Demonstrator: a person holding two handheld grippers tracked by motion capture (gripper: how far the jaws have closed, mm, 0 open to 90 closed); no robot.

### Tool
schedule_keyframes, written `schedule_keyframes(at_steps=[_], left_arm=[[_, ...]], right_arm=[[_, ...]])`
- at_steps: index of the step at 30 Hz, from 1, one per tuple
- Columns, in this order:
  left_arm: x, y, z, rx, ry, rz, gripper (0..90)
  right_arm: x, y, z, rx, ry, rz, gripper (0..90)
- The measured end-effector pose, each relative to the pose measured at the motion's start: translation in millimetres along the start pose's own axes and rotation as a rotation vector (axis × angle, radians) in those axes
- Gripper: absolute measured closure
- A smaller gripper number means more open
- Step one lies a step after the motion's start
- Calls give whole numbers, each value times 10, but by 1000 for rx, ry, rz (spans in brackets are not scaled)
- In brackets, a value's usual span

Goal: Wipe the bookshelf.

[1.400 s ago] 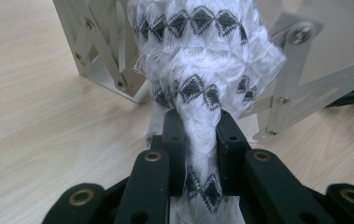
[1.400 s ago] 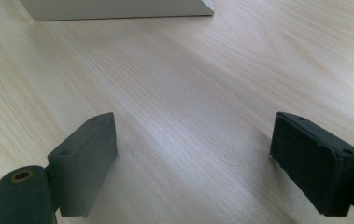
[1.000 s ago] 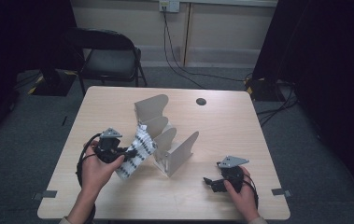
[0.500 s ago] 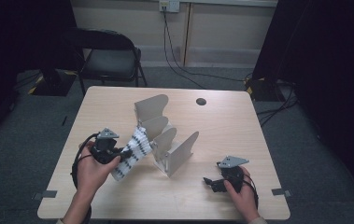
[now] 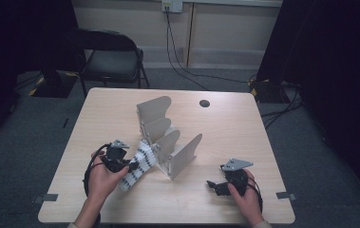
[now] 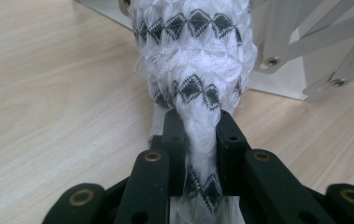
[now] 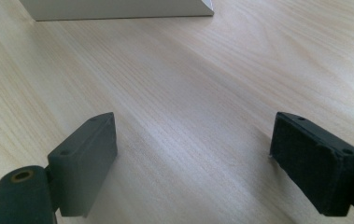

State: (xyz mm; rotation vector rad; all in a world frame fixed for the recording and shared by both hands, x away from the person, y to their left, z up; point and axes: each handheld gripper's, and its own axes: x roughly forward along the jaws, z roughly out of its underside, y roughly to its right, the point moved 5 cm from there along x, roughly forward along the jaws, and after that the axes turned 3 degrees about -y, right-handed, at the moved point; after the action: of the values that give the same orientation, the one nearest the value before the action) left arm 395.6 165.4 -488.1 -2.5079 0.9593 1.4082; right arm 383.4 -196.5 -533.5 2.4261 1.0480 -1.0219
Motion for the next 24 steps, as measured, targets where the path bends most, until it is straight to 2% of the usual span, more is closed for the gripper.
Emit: schedule_keyframes(at_steps=[7,14,16,19,24], left_arm=[[135,8,118,-6,-39,7,779],[120,12,187,-5,-58,9,779],[75,-10,206,-4,-65,2,779],[-28,-36,198,-5,-45,-3,779],[-371,-53,45,-6,46,-13,779]], right_arm=[[0,0,0,0,0,0,140],[0,0,0,0,0,0,140],[0,0,0,0,0,0,140],[0,-1,0,1,0,0,140],[0,1,0,-1,1,0,140]])
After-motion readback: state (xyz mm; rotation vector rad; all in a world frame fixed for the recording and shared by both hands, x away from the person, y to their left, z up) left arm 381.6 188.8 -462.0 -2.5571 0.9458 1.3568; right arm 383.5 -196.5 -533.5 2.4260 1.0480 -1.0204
